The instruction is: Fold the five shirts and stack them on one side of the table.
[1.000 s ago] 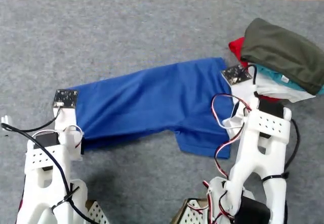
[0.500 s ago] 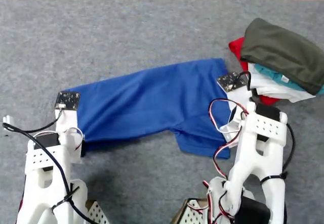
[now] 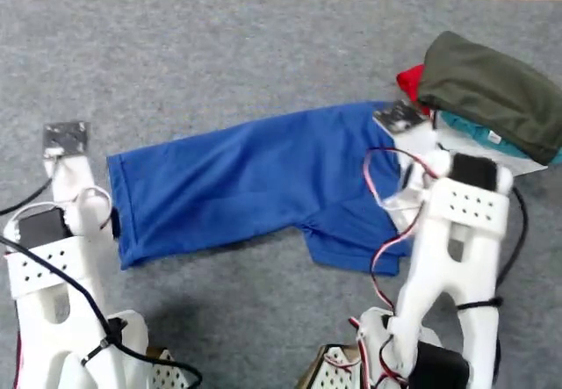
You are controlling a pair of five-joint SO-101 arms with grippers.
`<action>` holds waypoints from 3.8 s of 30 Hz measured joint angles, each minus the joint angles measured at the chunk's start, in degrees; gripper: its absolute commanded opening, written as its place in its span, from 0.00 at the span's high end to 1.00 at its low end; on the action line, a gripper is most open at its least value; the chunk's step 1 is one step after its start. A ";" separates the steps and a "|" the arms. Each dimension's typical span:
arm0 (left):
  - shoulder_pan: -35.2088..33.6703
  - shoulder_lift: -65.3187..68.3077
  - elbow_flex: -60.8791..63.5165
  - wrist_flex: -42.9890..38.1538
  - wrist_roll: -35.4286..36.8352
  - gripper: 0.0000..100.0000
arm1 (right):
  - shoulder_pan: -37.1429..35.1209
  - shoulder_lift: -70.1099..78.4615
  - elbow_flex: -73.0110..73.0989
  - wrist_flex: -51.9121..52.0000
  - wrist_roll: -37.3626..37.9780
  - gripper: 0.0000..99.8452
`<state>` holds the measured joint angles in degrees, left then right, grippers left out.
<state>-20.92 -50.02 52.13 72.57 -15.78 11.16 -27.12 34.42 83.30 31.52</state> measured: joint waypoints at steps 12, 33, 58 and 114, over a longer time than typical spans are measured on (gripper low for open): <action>13.27 0.09 9.23 -20.84 19.08 0.97 | -16.53 26.37 -5.63 -16.70 -21.54 1.00; 13.80 0.09 17.05 -25.93 19.78 0.97 | -21.36 27.52 -0.97 -6.68 -21.45 1.00; 13.80 0.09 16.09 -25.93 19.78 0.97 | -25.58 0.18 5.36 -2.64 -14.77 1.00; 5.63 49.05 -14.68 -37.80 19.87 0.98 | -10.90 50.64 -39.30 -27.25 -1.49 1.00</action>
<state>-15.30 -0.97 37.45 34.77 4.09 0.26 23.52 -4.88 56.04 30.02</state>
